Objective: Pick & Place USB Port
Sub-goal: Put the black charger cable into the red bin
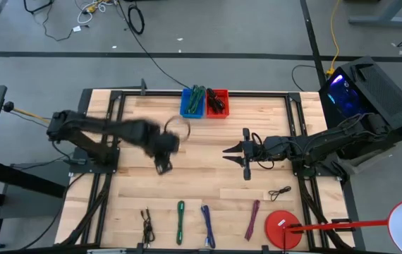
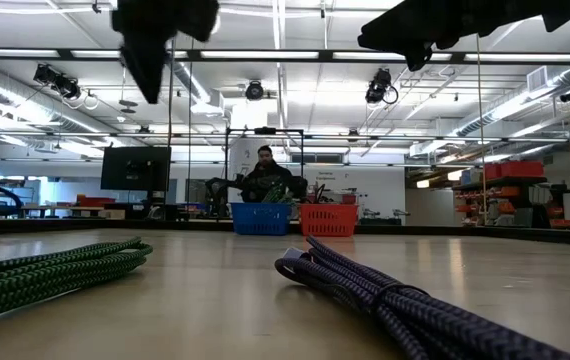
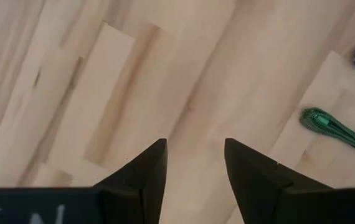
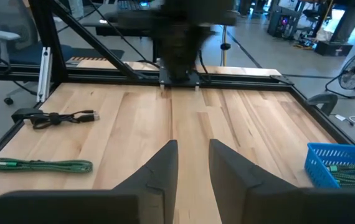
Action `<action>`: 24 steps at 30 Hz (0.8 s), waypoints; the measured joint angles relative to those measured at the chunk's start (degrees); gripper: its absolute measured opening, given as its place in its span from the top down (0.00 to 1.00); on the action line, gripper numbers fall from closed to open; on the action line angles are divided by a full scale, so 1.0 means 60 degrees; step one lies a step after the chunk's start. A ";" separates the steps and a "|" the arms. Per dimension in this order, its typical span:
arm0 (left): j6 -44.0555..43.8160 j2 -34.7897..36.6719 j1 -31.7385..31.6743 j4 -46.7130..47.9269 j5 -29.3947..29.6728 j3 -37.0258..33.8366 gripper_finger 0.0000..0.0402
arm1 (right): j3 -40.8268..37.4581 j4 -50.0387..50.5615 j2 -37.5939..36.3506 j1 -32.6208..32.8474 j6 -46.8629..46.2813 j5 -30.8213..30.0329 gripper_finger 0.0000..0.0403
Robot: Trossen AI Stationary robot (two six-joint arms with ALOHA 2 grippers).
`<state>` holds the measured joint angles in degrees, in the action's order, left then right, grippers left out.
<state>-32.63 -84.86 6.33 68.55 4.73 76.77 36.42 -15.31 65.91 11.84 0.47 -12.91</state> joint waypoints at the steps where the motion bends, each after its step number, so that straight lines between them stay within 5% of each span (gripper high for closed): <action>1: -0.0648 -0.0004 0.0525 0.0083 0.0347 0.0000 0.59 | 0.0000 0.0000 0.0000 0.0000 0.0000 0.0000 0.77; 13: -0.9831 -0.0505 0.5740 0.0324 0.2638 -0.0004 0.59 | 0.0001 0.0019 0.0000 0.0004 0.0288 0.0007 0.77; 17: -1.2029 -0.1125 0.6606 0.0321 0.2544 -0.0004 0.59 | -0.0002 0.0232 0.0000 0.0004 0.0295 0.0076 0.77; 24: -1.4454 -0.2160 0.7363 0.0023 0.0965 -0.0004 0.59 | -0.0001 0.0431 0.0000 0.0000 0.0501 0.0069 0.77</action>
<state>-119.36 -97.82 50.51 68.69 10.52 76.75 36.41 -12.72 65.91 11.84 3.48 -12.49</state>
